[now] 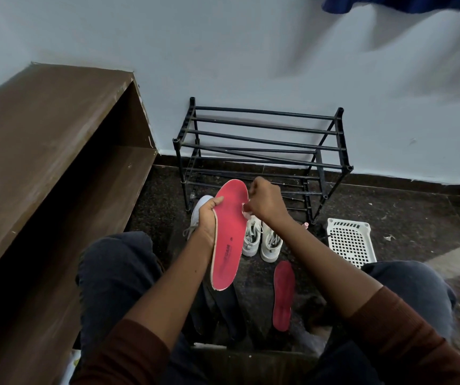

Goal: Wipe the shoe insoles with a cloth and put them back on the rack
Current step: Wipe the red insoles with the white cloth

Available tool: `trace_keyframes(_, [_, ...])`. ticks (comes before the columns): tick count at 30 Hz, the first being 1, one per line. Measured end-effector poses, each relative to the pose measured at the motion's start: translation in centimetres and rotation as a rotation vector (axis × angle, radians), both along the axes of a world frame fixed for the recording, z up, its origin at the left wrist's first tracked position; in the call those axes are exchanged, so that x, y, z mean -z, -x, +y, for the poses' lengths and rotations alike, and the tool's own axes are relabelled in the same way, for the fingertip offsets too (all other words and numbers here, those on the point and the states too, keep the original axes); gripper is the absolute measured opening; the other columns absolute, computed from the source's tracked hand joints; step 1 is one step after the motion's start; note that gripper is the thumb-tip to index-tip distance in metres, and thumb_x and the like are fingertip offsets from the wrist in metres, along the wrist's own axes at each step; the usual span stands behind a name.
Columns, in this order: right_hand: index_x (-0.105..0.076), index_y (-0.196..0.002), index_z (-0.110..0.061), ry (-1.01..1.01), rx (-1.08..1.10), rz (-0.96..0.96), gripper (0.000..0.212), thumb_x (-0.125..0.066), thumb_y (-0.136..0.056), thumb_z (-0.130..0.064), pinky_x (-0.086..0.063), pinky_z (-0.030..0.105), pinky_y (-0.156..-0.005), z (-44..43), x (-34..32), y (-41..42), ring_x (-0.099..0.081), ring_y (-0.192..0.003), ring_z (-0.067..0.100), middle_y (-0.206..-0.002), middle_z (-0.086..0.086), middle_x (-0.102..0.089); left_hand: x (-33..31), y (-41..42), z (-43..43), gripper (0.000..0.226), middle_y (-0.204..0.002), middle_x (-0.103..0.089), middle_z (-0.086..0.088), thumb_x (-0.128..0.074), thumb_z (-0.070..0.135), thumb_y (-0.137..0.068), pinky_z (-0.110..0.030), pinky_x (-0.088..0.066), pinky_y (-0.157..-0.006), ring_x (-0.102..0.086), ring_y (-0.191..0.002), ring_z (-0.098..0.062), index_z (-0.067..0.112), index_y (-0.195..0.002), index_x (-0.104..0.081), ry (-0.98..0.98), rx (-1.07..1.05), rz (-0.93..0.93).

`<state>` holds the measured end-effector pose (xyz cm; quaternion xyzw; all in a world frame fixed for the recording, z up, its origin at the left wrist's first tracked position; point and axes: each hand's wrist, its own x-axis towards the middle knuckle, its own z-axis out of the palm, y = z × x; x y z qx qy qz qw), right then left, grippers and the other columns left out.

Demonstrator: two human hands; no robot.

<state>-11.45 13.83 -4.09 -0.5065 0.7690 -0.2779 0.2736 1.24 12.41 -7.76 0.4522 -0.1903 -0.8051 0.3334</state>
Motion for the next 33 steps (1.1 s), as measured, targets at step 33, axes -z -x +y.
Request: trace_keyframes(33, [-0.044, -0.088, -0.006, 0.214, 0.120, 0.058, 0.014, -0.050, -0.078, 0.003, -0.042, 0.039, -0.056, -0.4, 0.3, -1.0, -0.054, -0.070, 0.033, -0.080, 0.018, -0.058, -0.9, 1.0, 1.3, 0.078, -0.066, -0.071, -0.007, -0.021, 0.054, -0.098, -0.028, -0.053, -0.063, -0.067, -0.055, -0.021, 0.013, -0.064, -0.077, 0.009, 0.015, 0.098])
